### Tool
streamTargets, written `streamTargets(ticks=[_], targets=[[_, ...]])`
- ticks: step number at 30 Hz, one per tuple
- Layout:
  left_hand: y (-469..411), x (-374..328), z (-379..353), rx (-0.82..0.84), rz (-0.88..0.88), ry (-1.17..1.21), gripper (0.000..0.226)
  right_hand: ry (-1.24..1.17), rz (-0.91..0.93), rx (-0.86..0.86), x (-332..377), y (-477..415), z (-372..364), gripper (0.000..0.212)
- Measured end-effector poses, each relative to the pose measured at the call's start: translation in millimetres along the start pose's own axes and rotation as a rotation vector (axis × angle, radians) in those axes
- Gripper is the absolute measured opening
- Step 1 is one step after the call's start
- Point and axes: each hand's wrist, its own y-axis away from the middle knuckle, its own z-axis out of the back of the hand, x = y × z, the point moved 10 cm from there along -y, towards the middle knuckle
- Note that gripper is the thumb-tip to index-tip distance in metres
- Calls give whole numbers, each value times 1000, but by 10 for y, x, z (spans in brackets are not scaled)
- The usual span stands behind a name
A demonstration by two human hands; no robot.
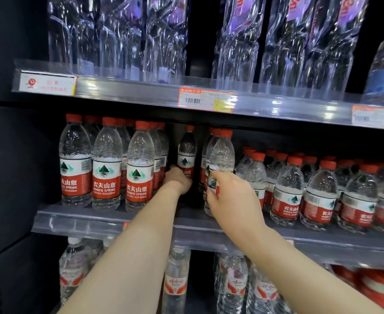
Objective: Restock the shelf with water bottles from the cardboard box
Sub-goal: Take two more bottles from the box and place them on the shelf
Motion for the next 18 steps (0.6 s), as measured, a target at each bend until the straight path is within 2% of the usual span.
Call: streamTargets(ticks=[4,6,9,14,18], targets=[[223,-130,163,29,-35,-100,51,21,29,7,10,78,73,25],[405,-216,236,37,-79,-140,51,26,23,30,0,123,110,19],[806,-345,326,23,-174,-180,52,-8,20,62,13,228,170,26],[1625,-489,619,-37,-432,-285,52,-33,27,142,140,373,185,39],[2073,-343,1062,-101,-469,-424,51,-82,37,178,363,506,159,49]])
